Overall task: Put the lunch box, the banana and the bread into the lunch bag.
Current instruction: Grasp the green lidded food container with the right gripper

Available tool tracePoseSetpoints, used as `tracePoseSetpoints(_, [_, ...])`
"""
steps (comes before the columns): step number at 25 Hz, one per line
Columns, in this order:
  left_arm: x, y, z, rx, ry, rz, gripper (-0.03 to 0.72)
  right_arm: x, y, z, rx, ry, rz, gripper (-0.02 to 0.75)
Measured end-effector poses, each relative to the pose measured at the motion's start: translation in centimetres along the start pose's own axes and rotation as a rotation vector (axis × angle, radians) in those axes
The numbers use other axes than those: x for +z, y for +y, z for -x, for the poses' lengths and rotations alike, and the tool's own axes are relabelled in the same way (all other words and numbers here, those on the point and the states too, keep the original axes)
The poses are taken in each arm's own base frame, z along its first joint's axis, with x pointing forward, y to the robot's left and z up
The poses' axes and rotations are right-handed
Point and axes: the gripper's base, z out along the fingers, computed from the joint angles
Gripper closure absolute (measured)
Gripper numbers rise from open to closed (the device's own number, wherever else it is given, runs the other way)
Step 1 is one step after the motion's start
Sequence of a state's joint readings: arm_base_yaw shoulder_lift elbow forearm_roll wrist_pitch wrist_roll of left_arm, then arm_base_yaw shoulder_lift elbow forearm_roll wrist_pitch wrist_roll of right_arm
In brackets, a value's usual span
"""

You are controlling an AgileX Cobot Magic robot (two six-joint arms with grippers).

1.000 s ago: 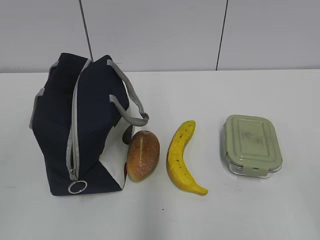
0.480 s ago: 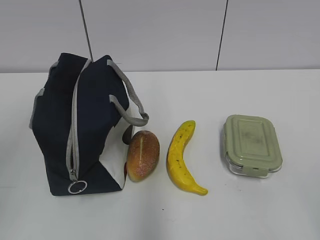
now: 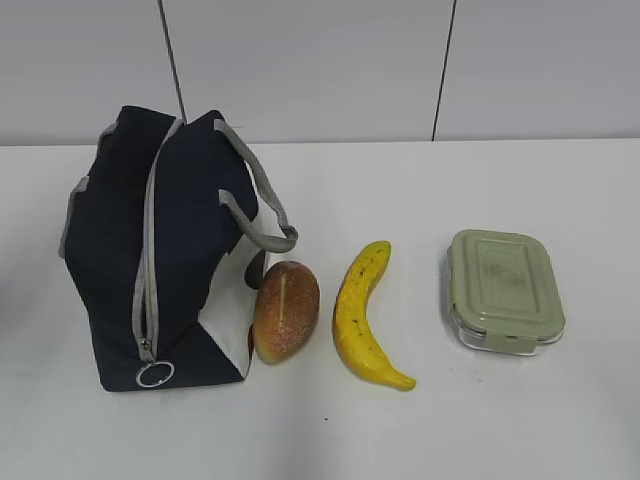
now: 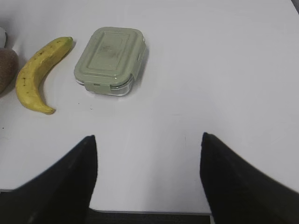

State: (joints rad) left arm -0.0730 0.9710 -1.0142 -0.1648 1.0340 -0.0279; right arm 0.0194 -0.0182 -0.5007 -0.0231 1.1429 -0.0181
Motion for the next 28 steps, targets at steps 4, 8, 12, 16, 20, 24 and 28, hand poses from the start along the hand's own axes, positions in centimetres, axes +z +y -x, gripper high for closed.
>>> tracePoseSetpoints(4, [2.2,-0.2,2.3,-0.024,0.093,-0.02,0.449,0.0,0.0,0.0,0.0,0.0,0.0,0.229])
tracePoseSetpoints(8, [3.7,-0.5,4.7,-0.041,0.118,-0.042,0.449,0.0,0.0,0.0,0.0,0.0,0.0,0.229])
tracePoseSetpoints(12, [4.9,-0.9,6.9,-0.058,0.133,-0.071,0.428,0.0,0.0,0.0,0.0,0.0,0.0,0.229])
tracePoseSetpoints(16, [6.5,-1.5,8.8,-0.056,0.161,-0.098,0.401,0.0,0.0,0.0,0.0,0.0,0.0,0.229])
tracePoseSetpoints(20, [8.6,-3.1,10.0,-0.013,0.222,-0.123,0.379,0.0,0.0,0.0,0.0,0.0,0.0,0.229])
tracePoseSetpoints(24, [10.9,-4.0,10.5,0.019,0.286,-0.12,0.326,0.0,0.0,0.0,0.0,0.0,0.0,0.229])
tracePoseSetpoints(28, [13.0,-3.8,10.5,0.015,0.334,-0.109,0.261,0.0,0.0,0.0,0.0,0.0,0.0,0.229])
